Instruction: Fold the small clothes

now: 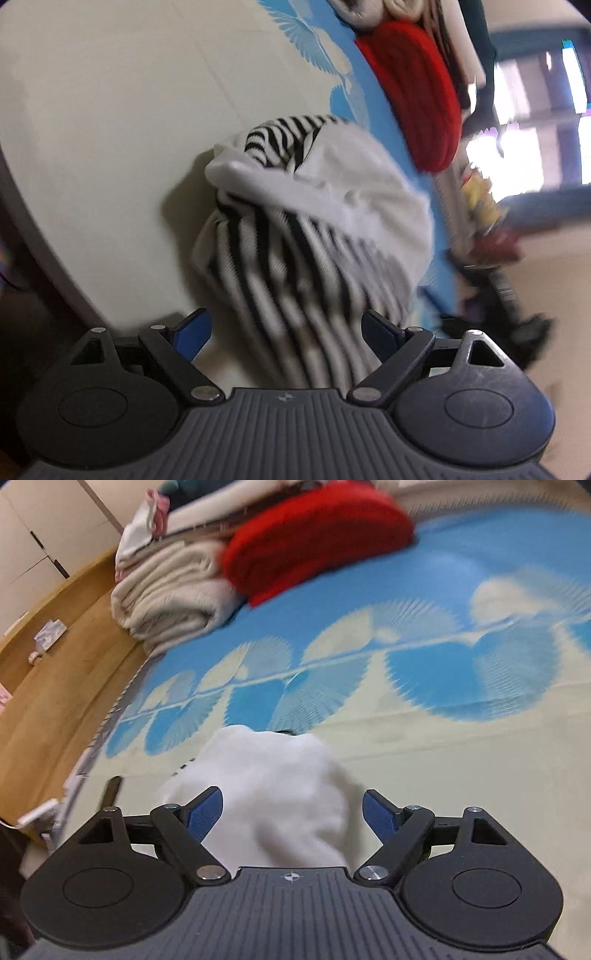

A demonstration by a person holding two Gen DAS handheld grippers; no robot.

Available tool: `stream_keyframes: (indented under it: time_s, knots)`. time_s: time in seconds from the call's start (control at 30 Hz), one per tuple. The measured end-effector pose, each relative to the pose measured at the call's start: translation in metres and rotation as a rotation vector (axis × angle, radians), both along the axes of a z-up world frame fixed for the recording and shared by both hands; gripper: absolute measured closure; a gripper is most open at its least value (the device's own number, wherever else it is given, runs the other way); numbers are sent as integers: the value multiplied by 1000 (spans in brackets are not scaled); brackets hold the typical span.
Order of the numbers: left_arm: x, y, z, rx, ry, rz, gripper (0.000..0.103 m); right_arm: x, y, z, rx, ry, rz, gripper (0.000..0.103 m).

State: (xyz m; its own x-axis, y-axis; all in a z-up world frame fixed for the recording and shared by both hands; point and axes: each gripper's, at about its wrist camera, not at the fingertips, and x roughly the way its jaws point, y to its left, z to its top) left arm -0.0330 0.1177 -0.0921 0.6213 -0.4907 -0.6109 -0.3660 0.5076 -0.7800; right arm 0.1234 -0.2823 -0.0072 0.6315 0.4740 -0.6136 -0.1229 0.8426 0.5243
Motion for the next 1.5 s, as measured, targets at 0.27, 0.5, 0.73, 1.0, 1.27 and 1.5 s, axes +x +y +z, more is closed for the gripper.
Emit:
stream_keyframes:
  time_s: [0.27,0.5,0.73,1.0,1.27,1.5]
  knots:
    - [19,17,-28,-26,83,126,69,78,29,-51,8,174,56,40]
    - [127,17,13,264,12,-11,73,68,28,-37,-10,31,58,79]
    - [322,-46,37,542,-127,-279,73,34,-33,-56,127,-27,-200,81]
    - [379,-101,42,657,-195,-401,64,-7,-34,-73,181,-48,-193,80]
    - [355,-67,91,890,-279,-267,3,-6,-30,-63,67,-52,-260,53]
    - [228,-43,144,913,-323,-208,1,-51,-4,9,-199,-235,-353,29]
